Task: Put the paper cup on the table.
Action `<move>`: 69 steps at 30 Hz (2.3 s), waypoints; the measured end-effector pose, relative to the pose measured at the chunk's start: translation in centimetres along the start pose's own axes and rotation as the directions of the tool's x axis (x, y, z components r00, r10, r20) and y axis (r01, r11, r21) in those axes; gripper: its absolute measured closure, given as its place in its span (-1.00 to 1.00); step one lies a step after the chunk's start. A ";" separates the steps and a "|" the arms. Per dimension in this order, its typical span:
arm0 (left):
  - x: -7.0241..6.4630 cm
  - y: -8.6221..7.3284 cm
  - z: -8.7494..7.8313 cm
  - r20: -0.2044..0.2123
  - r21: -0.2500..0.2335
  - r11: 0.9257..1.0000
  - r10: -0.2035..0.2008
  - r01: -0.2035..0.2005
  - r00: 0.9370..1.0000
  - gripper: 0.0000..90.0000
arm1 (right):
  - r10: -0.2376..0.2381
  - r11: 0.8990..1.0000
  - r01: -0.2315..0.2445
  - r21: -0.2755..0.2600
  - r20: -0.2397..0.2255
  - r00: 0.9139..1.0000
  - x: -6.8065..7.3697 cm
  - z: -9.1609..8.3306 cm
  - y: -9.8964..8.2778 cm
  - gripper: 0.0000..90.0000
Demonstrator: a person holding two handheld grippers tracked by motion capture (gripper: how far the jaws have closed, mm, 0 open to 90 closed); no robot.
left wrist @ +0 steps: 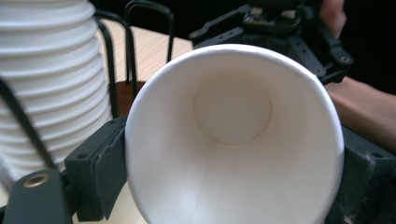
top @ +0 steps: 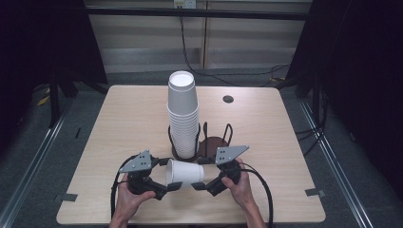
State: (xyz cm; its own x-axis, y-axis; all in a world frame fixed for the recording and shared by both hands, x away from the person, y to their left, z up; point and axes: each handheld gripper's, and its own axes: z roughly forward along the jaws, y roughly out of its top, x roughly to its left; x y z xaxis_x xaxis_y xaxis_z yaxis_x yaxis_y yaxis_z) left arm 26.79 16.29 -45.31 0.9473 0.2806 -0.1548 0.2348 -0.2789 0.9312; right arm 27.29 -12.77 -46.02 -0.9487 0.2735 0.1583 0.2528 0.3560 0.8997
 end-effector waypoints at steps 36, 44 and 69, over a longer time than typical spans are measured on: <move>1.4 0.1 -5.6 -0.149 0.123 0.991 -0.035 0.053 0.988 -0.74 | 0.123 0.974 -0.027 -0.223 0.429 0.895 1.4 0.6 -3.4 -0.70; 2.2 0.2 -6.5 -0.191 0.159 0.983 -0.058 0.089 0.980 -0.74 | 0.134 0.962 0.007 -0.273 0.493 0.860 1.6 0.8 -4.3 -0.68; 5.6 2.4 -8.2 -0.275 0.309 0.940 -0.060 0.147 0.960 -0.75 | 0.128 0.898 0.155 -0.411 0.583 0.802 2.6 0.8 -5.8 -0.70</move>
State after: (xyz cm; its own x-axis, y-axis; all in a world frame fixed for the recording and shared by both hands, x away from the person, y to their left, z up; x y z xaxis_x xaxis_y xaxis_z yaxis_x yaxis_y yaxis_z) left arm 30.88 24.74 -41.19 0.8349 0.5385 -0.1140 0.4276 -0.5041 0.7504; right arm 23.54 -13.40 -51.16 -0.6184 0.7858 0.0049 0.0016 -0.0050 1.0000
